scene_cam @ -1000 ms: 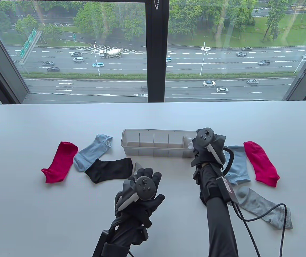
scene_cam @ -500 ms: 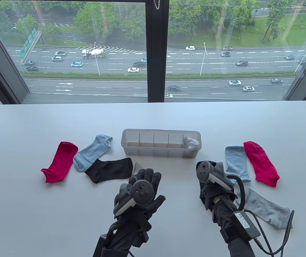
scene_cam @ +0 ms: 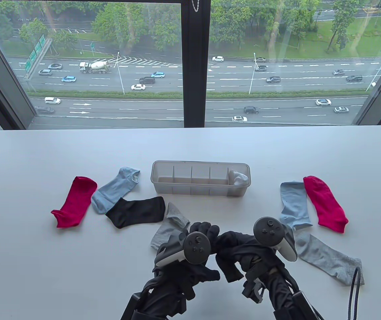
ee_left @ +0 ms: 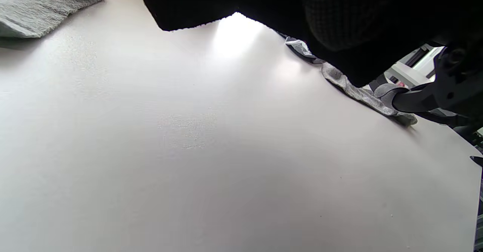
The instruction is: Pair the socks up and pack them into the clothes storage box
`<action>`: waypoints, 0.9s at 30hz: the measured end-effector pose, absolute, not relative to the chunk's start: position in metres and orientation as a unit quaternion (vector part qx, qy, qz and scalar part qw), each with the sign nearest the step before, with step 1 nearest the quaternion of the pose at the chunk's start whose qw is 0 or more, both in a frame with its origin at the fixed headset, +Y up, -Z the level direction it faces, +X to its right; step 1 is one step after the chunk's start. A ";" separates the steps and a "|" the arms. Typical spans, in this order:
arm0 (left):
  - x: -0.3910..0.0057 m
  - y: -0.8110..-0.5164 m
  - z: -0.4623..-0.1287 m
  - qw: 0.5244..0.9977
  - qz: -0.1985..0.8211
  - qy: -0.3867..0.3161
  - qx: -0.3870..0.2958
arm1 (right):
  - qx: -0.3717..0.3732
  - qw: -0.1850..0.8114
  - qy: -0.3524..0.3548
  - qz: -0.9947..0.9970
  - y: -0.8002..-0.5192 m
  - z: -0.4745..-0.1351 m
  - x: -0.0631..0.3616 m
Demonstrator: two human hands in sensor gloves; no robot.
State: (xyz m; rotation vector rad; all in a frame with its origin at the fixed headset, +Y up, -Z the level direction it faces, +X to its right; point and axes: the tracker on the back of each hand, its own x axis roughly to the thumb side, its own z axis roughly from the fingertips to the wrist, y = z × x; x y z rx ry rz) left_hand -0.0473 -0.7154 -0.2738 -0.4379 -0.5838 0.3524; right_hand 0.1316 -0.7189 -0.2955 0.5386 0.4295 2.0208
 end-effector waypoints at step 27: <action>-0.077 -0.698 -0.279 0.917 0.337 -0.192 -0.092 | 0.196 0.315 -0.016 0.929 -0.689 -0.277 0.135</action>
